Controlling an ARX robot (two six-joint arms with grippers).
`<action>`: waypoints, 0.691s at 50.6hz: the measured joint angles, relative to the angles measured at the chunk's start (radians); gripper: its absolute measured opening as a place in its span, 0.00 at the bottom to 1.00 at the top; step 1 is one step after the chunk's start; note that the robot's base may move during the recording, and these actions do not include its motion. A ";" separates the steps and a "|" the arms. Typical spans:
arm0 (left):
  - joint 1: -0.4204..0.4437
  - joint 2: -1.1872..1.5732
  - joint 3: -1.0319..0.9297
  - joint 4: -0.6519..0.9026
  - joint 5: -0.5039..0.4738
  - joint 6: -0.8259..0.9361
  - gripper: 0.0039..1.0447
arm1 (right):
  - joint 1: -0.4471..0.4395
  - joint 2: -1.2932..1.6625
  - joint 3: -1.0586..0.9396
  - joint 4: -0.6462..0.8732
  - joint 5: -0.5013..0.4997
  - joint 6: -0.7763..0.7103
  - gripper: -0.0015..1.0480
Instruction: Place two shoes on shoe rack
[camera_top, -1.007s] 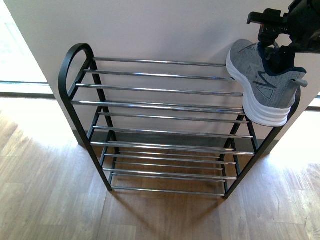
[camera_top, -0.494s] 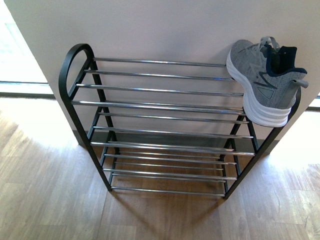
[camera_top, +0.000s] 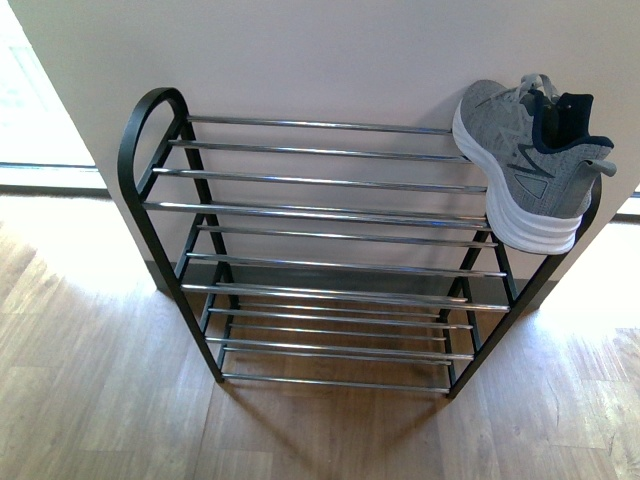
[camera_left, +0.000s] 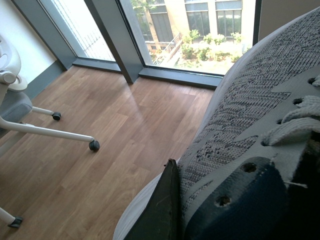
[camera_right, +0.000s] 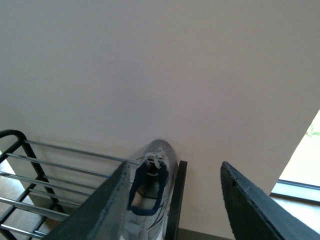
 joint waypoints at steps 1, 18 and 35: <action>0.000 0.000 0.000 0.000 0.000 0.000 0.01 | 0.010 -0.015 -0.018 0.005 0.011 0.004 0.46; 0.000 0.000 0.000 0.000 0.001 0.000 0.01 | 0.171 -0.237 -0.257 0.023 0.171 0.033 0.02; 0.000 0.000 0.000 0.000 0.001 0.000 0.01 | 0.290 -0.387 -0.348 -0.042 0.309 0.033 0.02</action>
